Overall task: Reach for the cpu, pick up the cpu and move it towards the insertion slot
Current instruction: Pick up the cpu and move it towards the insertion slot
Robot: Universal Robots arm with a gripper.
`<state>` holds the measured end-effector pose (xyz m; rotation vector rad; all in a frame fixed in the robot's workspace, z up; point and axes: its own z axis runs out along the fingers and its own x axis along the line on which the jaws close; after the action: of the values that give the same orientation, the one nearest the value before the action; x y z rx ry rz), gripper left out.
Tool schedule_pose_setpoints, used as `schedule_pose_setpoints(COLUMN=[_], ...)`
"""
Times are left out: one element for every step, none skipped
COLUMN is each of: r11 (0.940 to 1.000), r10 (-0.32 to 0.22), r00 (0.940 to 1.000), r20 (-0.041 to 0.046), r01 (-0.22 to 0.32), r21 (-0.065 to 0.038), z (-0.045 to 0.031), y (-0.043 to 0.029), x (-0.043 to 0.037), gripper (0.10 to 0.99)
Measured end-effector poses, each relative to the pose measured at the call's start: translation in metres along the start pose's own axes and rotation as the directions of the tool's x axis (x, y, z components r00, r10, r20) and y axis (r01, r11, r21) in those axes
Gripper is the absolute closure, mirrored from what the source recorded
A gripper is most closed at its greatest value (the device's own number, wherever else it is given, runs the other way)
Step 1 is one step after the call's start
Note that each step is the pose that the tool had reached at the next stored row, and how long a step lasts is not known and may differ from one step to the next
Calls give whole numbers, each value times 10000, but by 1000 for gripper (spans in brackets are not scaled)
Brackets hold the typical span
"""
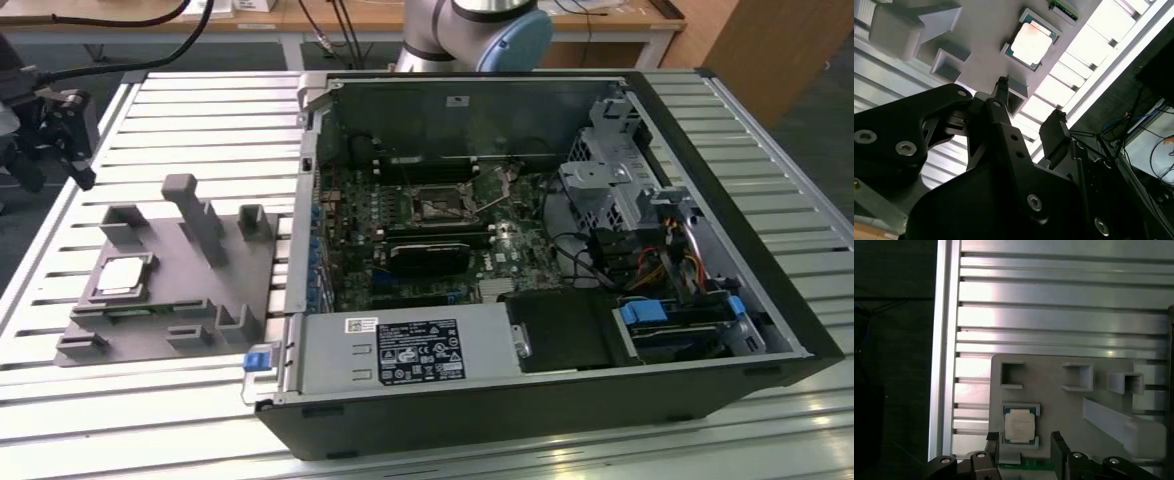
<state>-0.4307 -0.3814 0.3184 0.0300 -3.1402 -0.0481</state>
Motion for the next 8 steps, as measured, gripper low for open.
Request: schedule_pose_setpoints(r11=[10000, 10000, 10000, 10000, 10000, 10000, 10000, 10000], r10=[0, 0, 0, 0, 0, -1, 0, 0], r00=[10000, 10000, 10000, 10000, 10000, 10000, 10000, 10000], r20=[-1, 0, 0, 1, 1, 1, 0, 0], r01=[0, 0, 0, 0, 0, 1, 0, 0], r21=[0, 0, 0, 0, 0, -1, 0, 0], z=[13, 26, 40, 53, 66, 78, 90, 100], y=[0, -1, -1, -1, -2, -2, -3, -3], x=[0, 0, 0, 0, 0, 0, 0, 0], gripper=[557, 557, 557, 557, 557, 557, 557, 557])
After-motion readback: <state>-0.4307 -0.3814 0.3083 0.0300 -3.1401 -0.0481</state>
